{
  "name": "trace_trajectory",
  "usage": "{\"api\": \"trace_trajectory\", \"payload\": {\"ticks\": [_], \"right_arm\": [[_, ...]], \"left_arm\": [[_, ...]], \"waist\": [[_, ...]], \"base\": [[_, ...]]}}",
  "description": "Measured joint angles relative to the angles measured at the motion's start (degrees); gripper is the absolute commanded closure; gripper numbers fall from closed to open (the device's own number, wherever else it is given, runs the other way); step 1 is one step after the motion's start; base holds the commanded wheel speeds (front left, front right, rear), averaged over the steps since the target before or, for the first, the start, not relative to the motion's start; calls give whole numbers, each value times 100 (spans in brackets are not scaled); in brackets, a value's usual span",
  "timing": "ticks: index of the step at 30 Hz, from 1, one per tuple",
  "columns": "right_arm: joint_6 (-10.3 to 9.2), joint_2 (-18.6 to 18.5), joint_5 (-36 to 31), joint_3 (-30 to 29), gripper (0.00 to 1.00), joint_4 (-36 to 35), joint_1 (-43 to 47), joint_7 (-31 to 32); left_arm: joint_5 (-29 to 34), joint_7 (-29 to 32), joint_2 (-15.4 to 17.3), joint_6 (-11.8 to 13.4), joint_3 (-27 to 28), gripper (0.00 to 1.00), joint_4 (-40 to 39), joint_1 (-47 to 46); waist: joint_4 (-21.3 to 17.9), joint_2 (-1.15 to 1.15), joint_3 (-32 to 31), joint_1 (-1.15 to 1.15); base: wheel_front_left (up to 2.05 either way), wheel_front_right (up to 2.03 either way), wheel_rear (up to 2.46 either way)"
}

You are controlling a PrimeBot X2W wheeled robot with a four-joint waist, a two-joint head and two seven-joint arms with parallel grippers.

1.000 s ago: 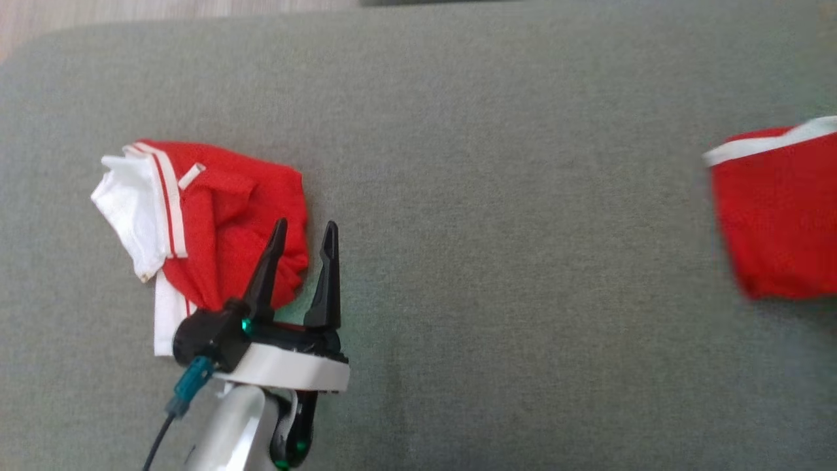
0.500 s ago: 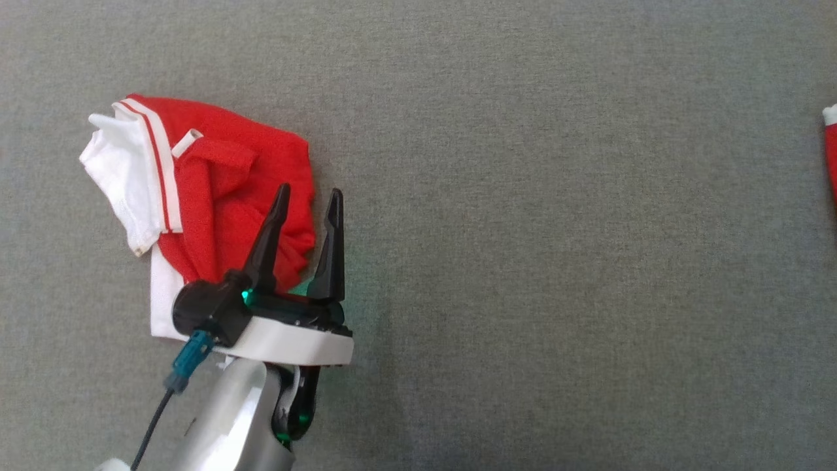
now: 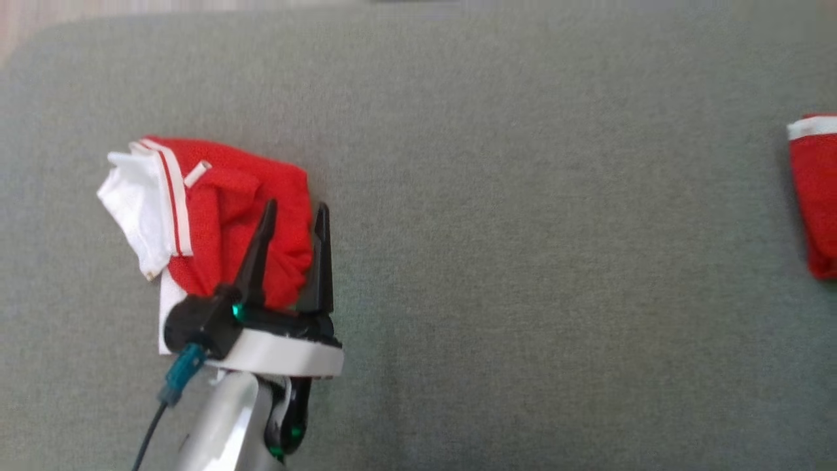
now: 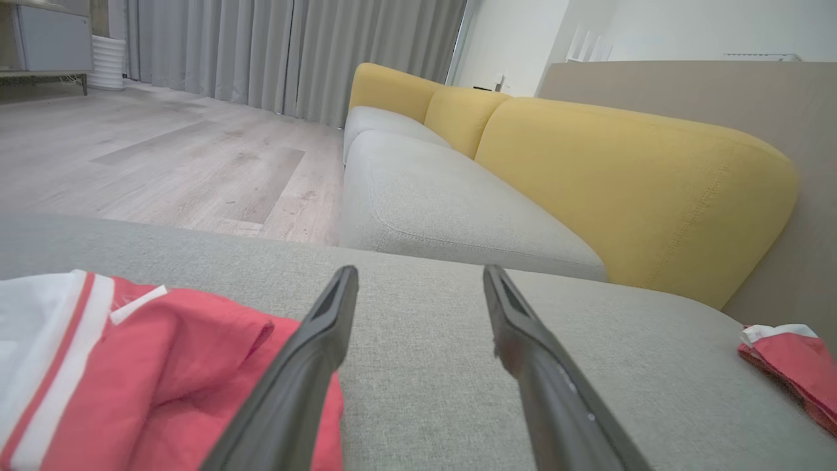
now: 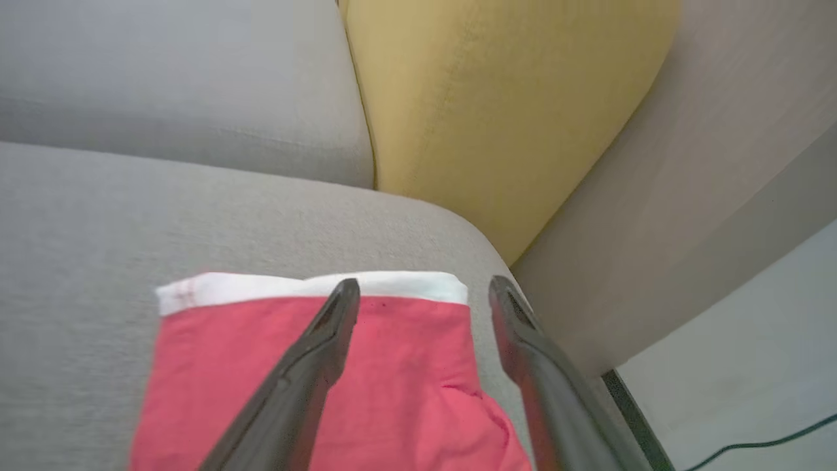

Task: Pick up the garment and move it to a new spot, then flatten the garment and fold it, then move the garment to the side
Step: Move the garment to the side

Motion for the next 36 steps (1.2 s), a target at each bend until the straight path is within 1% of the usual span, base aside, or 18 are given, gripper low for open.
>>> {"api": "trace_trajectory", "payload": {"ticks": [1,2,6,7,8,10,12,14,18,21,22,29,33,36], "right_arm": [[0,267,-15,-5,0,-164,89,-76],[0,267,-15,-5,0,-164,89,-76],[0,844,-7,-1,0,-636,405,-197],[0,1038,69,-67,0,-806,476,-201],[0,1251,199,-147,0,-993,525,-203],[0,1635,346,-114,0,-1513,672,-227],[0,1996,461,77,0,-2094,865,-246],[0,2269,632,289,0,-2599,1107,-244],[0,2410,964,687,0,-3287,1687,-248],[0,2495,1220,980,0,-3516,2100,-366],[0,2559,1400,1131,0,-3530,2327,-491],[0,2588,1433,1720,0,-3008,2980,-994],[0,2595,1591,1860,0,-2832,3183,-1146],[0,2595,1688,1927,0,-2827,3233,-1160]], "left_arm": [[35,1,1,0,12,0,10,125],[35,1,1,0,12,0,10,125],[47,0,1,14,13,0,13,342],[47,0,1,33,15,0,11,389],[46,1,1,56,21,0,8,438],[46,1,2,62,55,0,-13,550],[42,0,3,102,96,0,-40,675],[41,1,4,113,114,0,-57,797],[96,1,4,114,197,0,-88,942],[103,0,7,114,248,0,-142,1012],[110,1,7,113,248,0,-144,1062],[109,1,10,113,297,0,32,1234],[108,1,11,112,372,0,94,1267],[108,1,12,112,427,0,98,1272]], "waist": [[-40,0,-186,-1],[-40,0,-186,-1],[-115,0,-595,-1],[-132,0,-699,-1],[-148,0,-798,-1],[-179,0,-991,-1],[-212,0,-1162,-2],[-245,0,-1303,-2],[-295,0,-1487,-1],[-309,0,-1565,-1],[-306,0,-1591,-1],[-296,0,-1634,0],[-312,0,-1650,0],[-331,0,-1642,0]], "base": [[0,0,0],[0,0,0],[0,0,0],[0,0,0],[0,0,0],[0,0,0],[0,0,0],[0,0,0],[0,0,0],[0,0,0],[0,0,0],[0,0,0],[0,0,0],[0,0,0]]}}
